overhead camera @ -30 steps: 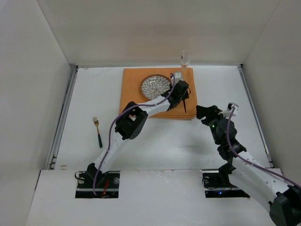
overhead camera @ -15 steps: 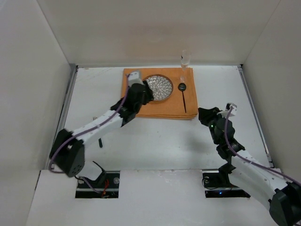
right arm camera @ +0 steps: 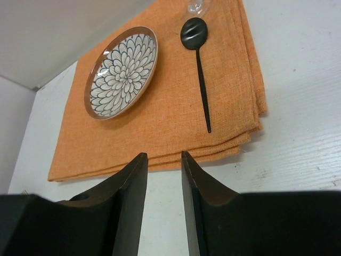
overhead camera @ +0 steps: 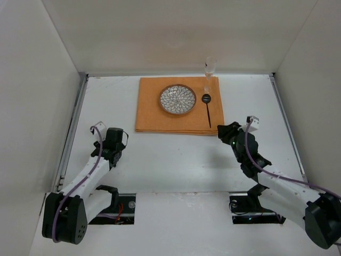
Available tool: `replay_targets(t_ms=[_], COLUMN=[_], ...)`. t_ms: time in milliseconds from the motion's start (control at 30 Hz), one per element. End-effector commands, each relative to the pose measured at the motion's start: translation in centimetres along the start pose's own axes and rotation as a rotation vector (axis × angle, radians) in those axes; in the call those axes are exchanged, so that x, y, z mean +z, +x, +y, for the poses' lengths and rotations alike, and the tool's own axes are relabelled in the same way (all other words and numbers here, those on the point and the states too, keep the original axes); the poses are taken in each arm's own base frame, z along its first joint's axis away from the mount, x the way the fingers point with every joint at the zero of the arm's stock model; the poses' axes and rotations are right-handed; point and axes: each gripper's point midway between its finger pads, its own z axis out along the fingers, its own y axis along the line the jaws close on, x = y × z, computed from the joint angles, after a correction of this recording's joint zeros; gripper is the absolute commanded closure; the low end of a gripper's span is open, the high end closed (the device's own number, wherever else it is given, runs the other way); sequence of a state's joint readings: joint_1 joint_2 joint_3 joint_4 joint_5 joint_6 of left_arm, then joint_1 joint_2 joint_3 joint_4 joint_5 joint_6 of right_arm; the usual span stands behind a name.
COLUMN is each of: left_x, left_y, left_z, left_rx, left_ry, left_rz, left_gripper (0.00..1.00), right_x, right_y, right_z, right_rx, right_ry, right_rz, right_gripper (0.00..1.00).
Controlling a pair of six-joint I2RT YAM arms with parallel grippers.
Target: Set the dinner table for one person
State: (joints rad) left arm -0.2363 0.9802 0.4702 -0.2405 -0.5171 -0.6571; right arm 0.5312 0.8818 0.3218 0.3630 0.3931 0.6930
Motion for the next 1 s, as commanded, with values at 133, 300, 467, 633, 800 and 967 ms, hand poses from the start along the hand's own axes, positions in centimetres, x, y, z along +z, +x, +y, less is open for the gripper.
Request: replay_targets(t_ms=[133, 300, 467, 633, 800, 967], left_x=[1.2, 1.5, 1.8, 2.0, 2.2, 2.3], left_y=[3.1, 4.1, 5.3, 6.4, 7.3, 7.4], left_z=[1.9, 2.4, 2.3, 1.7, 1.5, 1.2], left_rx=[-0.146, -0.146, -0.161, -0.189, -0.182, -0.183], left_ry=[-0.031, -0.045, -0.037, -0.007, -0.003, 0.017], left_rz=[0.103, 0.143, 0.184, 0.213, 0.228, 0.239], left_gripper=[0.56, 0.58, 0.65, 0.7, 0.79, 0.9], right_x=[0.4, 0.4, 0.3, 0.3, 0.2, 0.0], right_y=[-2.8, -2.7, -2.8, -2.9, -3.1, -3.1], right_z=[2.9, 3.1, 3.1, 3.0, 2.9, 3.0], right_rx=[0.022, 0.019, 0.021, 0.02, 0.019, 0.021], right_ry=[-0.073, -0.076, -0.076, -0.073, -0.073, -0.078], right_rz=[-0.077, -0.073, -0.079, -0.081, -0.088, -0.089], right_gripper=[0.62, 0.6, 0.59, 0.55, 0.48, 0.46])
